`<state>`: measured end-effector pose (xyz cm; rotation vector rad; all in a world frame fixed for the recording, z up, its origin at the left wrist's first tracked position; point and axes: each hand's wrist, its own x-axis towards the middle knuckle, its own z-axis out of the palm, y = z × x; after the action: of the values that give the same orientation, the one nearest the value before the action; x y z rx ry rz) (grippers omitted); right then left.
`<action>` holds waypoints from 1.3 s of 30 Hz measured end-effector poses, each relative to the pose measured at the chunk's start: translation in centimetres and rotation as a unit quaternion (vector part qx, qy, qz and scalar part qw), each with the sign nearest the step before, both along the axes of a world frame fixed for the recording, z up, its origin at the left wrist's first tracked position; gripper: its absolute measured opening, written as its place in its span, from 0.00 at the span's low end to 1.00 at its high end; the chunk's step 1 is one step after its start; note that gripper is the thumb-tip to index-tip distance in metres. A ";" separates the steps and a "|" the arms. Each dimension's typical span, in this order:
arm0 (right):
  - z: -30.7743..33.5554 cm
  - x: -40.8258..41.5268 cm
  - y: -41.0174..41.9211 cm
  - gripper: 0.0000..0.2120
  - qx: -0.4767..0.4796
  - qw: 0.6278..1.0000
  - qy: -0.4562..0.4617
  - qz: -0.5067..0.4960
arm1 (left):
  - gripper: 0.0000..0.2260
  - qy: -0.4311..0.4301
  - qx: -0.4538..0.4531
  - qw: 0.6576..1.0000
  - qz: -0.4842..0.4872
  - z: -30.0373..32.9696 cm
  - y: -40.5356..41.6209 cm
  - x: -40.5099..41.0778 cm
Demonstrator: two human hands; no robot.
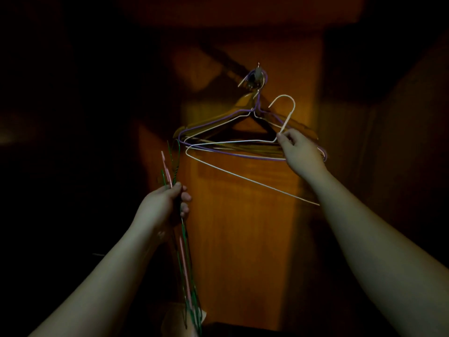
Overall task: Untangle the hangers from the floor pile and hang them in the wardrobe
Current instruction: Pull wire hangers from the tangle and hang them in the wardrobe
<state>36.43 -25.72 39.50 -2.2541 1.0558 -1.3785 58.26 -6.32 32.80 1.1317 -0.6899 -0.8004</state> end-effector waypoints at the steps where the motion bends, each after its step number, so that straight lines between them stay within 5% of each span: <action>1: 0.7 0.0 -0.3 0.13 -0.002 1.000 -0.002 -0.002 | 0.08 -0.002 -0.002 1.000 0.003 0.3 -0.1 0.0; 15: 8.5 3.2 -4.6 0.14 -0.031 0.999 -0.002 0.009 | 0.08 -0.002 -0.006 1.000 0.001 1.2 -1.0 0.0; 28: 6.3 5.5 -5.6 0.15 -0.047 0.998 0.032 -0.005 | 0.08 -0.006 0.007 1.000 0.011 0.5 -0.6 0.0; 39: 6.6 6.2 -6.6 0.20 -0.098 0.986 0.074 -0.116 | 0.08 -0.007 0.009 1.000 0.006 0.3 0.0 -0.2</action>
<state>42.59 -32.36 46.11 -2.4718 1.3208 -1.4803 58.08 -6.29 33.13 1.1574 -0.6877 -0.7905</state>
